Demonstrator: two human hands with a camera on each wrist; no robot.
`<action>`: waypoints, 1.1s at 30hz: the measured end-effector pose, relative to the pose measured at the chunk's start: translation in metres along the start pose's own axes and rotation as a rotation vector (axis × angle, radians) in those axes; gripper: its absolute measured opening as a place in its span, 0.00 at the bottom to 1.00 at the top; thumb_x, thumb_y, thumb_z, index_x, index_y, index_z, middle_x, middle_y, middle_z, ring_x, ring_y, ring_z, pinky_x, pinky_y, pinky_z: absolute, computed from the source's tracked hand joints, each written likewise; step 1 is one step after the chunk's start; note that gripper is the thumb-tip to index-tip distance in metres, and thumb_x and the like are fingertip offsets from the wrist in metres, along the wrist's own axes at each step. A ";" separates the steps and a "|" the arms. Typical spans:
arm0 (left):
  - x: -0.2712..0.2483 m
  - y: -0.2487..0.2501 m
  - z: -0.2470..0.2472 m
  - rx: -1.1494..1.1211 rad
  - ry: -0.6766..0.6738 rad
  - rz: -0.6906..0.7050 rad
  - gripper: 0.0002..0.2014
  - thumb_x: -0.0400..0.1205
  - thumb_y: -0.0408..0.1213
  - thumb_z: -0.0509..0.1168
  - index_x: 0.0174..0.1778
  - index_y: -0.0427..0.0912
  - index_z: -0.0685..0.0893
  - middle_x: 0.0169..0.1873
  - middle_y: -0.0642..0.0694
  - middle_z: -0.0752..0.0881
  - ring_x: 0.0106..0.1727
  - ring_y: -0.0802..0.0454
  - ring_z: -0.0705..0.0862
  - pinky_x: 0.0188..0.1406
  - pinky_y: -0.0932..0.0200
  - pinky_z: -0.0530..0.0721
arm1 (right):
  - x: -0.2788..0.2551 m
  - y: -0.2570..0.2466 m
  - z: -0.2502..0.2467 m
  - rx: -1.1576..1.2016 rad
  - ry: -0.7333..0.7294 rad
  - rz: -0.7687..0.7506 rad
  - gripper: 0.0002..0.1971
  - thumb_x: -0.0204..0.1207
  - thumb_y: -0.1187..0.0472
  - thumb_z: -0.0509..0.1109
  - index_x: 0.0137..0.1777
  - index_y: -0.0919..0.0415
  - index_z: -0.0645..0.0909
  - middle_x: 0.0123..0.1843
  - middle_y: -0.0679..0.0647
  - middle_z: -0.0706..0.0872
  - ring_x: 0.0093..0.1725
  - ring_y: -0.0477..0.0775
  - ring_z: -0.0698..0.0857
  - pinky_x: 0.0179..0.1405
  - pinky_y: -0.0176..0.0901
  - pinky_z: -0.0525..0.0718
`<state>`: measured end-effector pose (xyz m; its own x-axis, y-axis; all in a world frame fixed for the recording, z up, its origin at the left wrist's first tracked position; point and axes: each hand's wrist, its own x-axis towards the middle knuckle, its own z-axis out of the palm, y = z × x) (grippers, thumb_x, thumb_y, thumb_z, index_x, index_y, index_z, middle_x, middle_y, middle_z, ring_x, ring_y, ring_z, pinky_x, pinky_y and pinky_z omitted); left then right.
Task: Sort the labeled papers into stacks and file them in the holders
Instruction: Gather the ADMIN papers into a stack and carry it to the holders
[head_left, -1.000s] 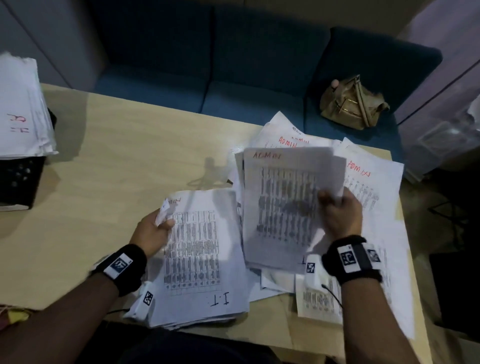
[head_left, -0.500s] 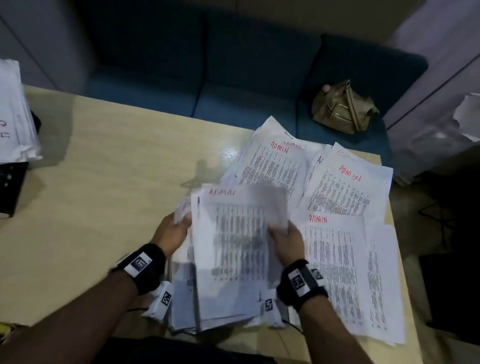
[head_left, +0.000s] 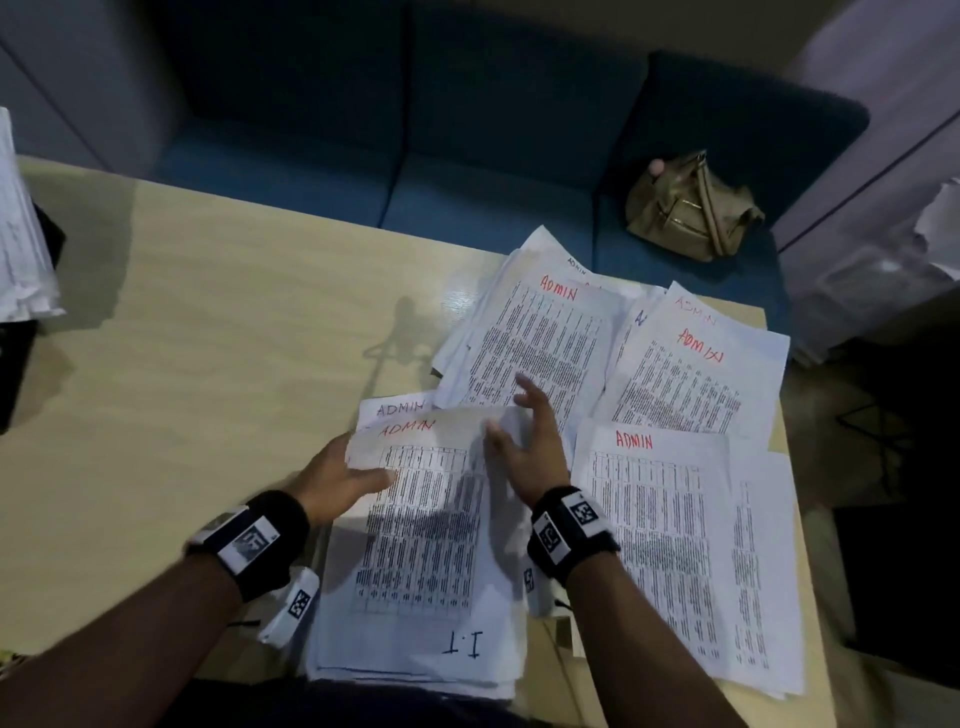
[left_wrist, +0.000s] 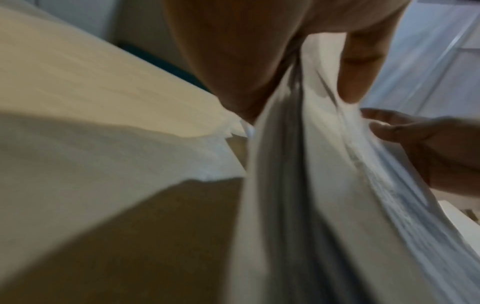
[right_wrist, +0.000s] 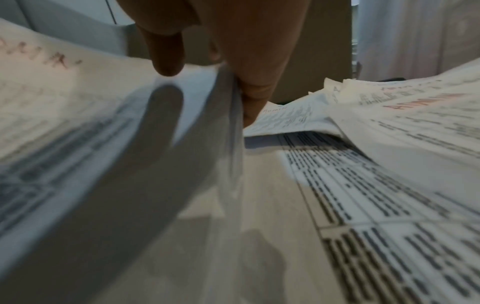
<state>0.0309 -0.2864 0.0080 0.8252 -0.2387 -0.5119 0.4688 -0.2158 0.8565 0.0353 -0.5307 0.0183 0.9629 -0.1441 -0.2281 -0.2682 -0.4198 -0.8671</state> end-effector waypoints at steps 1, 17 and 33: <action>0.000 0.002 -0.001 0.012 -0.014 0.036 0.29 0.75 0.27 0.74 0.65 0.62 0.78 0.58 0.66 0.86 0.66 0.59 0.82 0.58 0.61 0.80 | 0.000 -0.002 0.004 -0.055 -0.034 -0.041 0.27 0.78 0.59 0.70 0.76 0.45 0.67 0.73 0.53 0.72 0.68 0.48 0.73 0.70 0.47 0.73; -0.008 -0.012 0.005 0.195 -0.008 0.013 0.33 0.78 0.34 0.72 0.76 0.57 0.68 0.68 0.52 0.80 0.65 0.52 0.81 0.69 0.43 0.78 | -0.008 0.029 -0.042 -0.180 0.152 0.030 0.25 0.81 0.50 0.65 0.77 0.51 0.69 0.71 0.42 0.66 0.69 0.43 0.68 0.69 0.43 0.69; -0.032 -0.015 -0.006 0.256 0.227 -0.128 0.21 0.84 0.31 0.64 0.74 0.42 0.74 0.67 0.41 0.82 0.60 0.46 0.81 0.61 0.50 0.76 | -0.081 0.123 -0.175 -0.226 0.495 0.616 0.21 0.74 0.52 0.74 0.56 0.70 0.83 0.42 0.65 0.86 0.42 0.64 0.84 0.43 0.50 0.82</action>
<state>-0.0009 -0.2693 0.0117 0.8275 0.0151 -0.5613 0.5020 -0.4676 0.7275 -0.0802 -0.7277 0.0080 0.5314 -0.7639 -0.3661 -0.7946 -0.2997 -0.5280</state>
